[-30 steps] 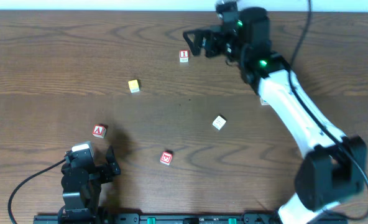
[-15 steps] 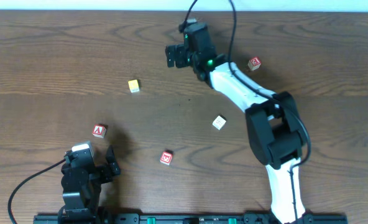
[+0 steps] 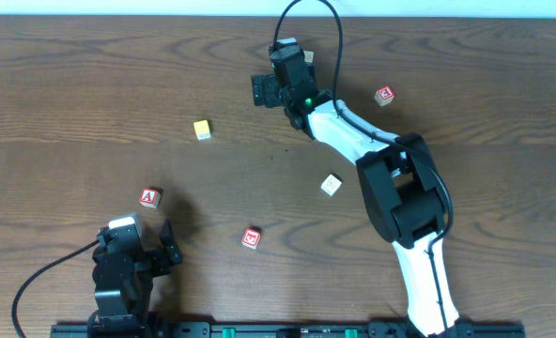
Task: Spell out Ai2
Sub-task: 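Move the right gripper forward over the red 'I' block, then lower the right gripper and grasp the red 'I' block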
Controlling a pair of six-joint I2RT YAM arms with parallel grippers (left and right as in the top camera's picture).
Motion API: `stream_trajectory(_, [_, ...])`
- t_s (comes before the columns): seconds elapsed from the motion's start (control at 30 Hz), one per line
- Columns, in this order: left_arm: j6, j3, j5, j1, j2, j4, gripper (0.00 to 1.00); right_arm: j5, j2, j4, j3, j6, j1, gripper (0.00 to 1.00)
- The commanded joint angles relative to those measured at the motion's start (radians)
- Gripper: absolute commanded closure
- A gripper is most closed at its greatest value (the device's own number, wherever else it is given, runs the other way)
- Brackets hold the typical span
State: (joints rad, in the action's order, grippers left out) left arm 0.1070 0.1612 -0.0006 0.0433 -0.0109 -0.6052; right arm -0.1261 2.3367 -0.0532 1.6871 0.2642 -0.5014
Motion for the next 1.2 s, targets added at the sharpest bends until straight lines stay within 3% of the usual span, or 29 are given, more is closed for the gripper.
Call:
stream_trajectory(0.0, [-0.006,-0.008,-0.009,0.002,0.005,0.0,0.05,-0.027,0.026,0.018,0.019,-0.011,-0.004,0.06])
stream_trajectory(0.37, [-0.006,-0.008,-0.009,0.002,0.005,0.0,0.04,-0.027,0.061,0.005,0.018,-0.011,-0.003,0.16])
stream_trajectory(0.53, [-0.006,-0.008,-0.009,0.002,0.005,0.0,0.05,-0.027,0.064,0.006,0.018,-0.011,-0.004,0.3])
stream_trajectory(0.6, [-0.006,-0.008,-0.009,0.002,0.005,0.0,0.05,-0.027,0.064,0.005,0.018,-0.011,-0.004,0.4])
stream_trajectory(1.17, [-0.006,-0.008,-0.009,0.002,0.005,0.0,0.05,-0.026,0.064,0.0,0.018,-0.006,-0.004,0.74])
